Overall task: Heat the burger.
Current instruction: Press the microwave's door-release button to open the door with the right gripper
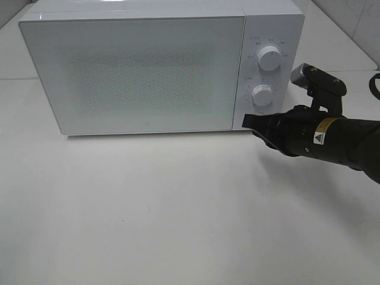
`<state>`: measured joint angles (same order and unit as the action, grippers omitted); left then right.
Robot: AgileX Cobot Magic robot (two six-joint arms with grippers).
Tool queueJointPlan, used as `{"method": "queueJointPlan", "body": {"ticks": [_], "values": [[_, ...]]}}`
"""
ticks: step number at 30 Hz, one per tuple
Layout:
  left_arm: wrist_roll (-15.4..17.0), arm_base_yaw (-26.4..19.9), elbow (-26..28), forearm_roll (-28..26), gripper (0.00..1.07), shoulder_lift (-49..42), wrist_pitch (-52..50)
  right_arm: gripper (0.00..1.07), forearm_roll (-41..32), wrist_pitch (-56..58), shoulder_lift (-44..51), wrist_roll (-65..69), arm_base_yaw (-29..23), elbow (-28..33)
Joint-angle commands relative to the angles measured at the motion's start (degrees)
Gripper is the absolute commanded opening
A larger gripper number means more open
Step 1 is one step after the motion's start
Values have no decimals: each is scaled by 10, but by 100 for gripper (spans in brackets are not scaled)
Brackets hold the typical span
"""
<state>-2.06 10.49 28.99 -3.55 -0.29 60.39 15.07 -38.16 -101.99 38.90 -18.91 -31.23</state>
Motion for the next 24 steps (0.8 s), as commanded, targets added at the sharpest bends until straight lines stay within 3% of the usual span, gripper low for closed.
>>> {"method": "queueJointPlan", "body": {"ticks": [1,2,12,19,24], "values": [[0,-1,-1,-4,0,-11,-7,0,1,-7,-6,97,-1,-9],[0,-1,-1,-4,0,-11,-7,0,2,-13,-13,161,-1,-11],[0,-1,-1,-4,0,-11,-7,0,-21,-92,-49,298,-1,-11],[0,-1,-1,-4,0,-11,-7,0,-144,-107,-62,323,-1,-11],[0,-1,-1,-4,0,-11,-7,0,-169,-72,-68,312,-1,-35]]}}
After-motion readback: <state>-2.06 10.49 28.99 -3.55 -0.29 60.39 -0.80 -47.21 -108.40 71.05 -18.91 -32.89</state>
